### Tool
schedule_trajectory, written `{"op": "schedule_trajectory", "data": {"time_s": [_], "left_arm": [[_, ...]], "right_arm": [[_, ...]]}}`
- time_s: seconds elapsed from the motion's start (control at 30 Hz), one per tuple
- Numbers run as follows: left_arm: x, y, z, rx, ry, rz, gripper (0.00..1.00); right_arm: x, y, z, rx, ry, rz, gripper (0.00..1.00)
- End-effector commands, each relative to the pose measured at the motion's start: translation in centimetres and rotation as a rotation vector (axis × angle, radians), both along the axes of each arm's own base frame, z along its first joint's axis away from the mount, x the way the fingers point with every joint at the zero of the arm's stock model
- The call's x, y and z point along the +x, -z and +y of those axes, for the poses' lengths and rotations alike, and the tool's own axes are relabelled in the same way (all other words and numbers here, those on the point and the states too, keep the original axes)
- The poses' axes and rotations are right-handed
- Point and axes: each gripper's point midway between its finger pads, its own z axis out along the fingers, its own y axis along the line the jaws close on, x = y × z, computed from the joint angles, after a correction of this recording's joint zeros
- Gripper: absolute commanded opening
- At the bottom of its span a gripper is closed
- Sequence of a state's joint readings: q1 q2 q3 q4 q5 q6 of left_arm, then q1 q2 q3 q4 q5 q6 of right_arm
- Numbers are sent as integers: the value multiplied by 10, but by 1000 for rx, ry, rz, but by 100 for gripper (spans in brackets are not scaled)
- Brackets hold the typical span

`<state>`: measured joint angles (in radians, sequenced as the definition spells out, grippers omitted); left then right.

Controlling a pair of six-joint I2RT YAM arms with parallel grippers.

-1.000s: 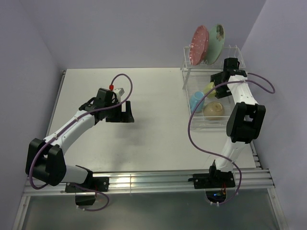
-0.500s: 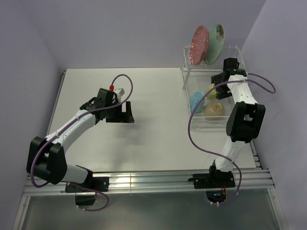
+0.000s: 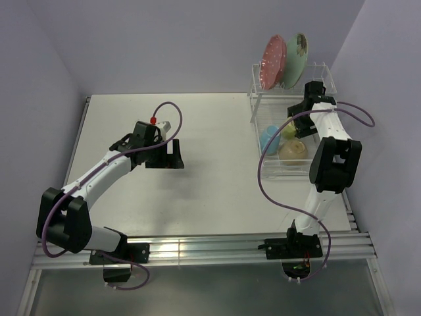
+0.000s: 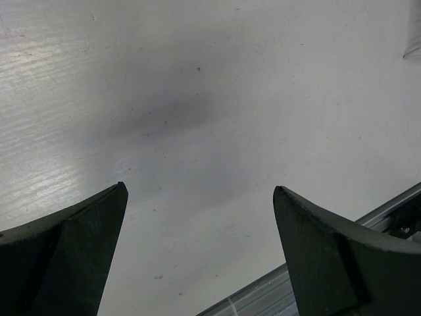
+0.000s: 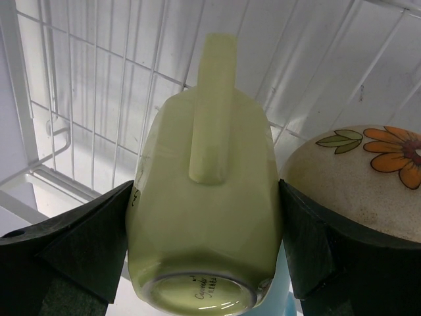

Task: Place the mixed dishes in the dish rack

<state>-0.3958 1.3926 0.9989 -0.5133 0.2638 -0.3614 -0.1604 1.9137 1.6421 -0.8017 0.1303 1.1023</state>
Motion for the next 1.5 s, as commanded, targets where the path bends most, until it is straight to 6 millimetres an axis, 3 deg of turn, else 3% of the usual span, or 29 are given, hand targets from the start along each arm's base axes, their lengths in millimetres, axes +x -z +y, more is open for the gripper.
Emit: {"op": "schedule_trajectory", "data": {"time_s": [0.0,0.33,0.77,1.47], "left_arm": [[14,-17,-3,-16,-3,-55,99],[14,-18,-5,-25,2,-55,99],[10,-19,-6,-41,0,-52,99],[6,-25,-7,-56,0,-57,99]], "right_arm": [[16,-27,-12,-51,14,-78,69],[11,-35,-14,-82,-13,-90,100],[15,-55,-14,-96,-40,-176,100],[-24,-56,-21,-88,-22,-206,100]]}}
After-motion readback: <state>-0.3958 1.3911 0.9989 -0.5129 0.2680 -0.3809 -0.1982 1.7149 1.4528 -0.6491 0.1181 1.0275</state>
